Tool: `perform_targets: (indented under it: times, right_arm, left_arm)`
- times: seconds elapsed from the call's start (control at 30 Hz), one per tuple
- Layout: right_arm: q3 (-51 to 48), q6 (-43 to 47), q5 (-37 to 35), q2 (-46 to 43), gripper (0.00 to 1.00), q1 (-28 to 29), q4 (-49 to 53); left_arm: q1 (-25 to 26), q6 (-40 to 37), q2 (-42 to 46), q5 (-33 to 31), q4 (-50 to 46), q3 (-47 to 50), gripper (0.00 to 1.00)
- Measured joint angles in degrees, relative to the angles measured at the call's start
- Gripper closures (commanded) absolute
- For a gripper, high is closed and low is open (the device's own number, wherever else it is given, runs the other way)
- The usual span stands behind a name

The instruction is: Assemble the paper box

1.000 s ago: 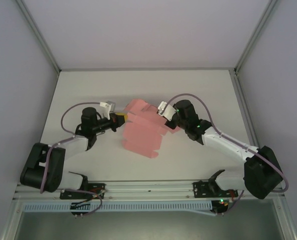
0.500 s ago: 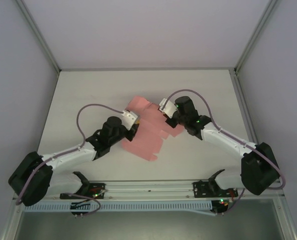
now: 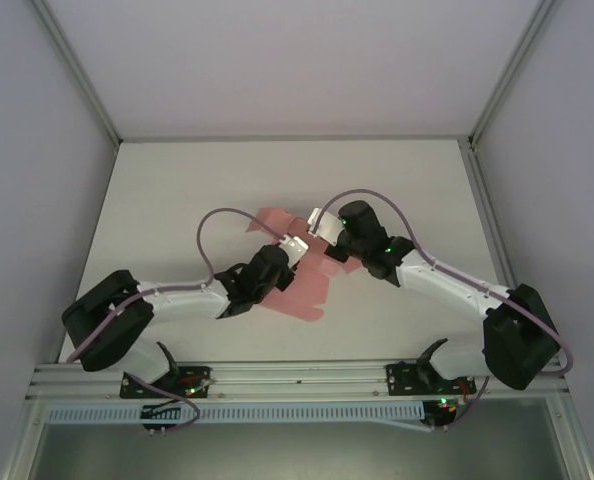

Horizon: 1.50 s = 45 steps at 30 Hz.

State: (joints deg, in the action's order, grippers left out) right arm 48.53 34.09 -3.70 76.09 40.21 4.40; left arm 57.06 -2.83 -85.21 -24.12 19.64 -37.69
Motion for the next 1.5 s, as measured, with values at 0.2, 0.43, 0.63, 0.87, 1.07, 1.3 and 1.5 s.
perform_targets:
  times: [0.2, 0.43, 0.63, 0.87, 1.07, 1.3, 1.5]
  right_arm:
    - [0.00, 2.01, -1.99, 0.02, 1.00, 0.35, -0.22]
    - [-2.49, 9.27, -10.03, 1.77, 1.00, 4.15, -5.97]
    - [-4.79, 16.79, -17.18, 5.81, 1.00, 7.17, -13.62]
    - [-7.69, 26.25, -23.23, 9.84, 1.00, 10.19, -24.06]
    - [-10.82, 32.79, -26.97, 13.77, 1.00, 12.22, -33.57]
    - [-10.97, 33.03, -27.02, 13.84, 1.00, 12.31, -35.65]
    - [-10.97, 32.72, -27.02, 13.81, 1.00, 12.31, -35.45]
  left_arm:
    - [-1.92, 4.17, 13.66, 1.25, 0.39, 6.23, 0.01]
    - [-10.36, 12.31, 31.21, 3.98, -4.96, 8.59, 0.00]
    - [-23.21, 20.52, 33.68, 5.57, -12.81, 8.44, 0.00]
    - [-35.01, 26.99, 28.20, 12.35, -15.85, 8.11, 0.00]
    - [-40.04, 28.24, 17.79, 18.64, -15.10, 4.85, 0.00]
    - [-42.14, 27.54, 2.62, 26.03, -10.58, -0.70, 0.00]
    - [-41.83, 24.63, -3.63, 36.76, -6.10, -1.18, 0.04]
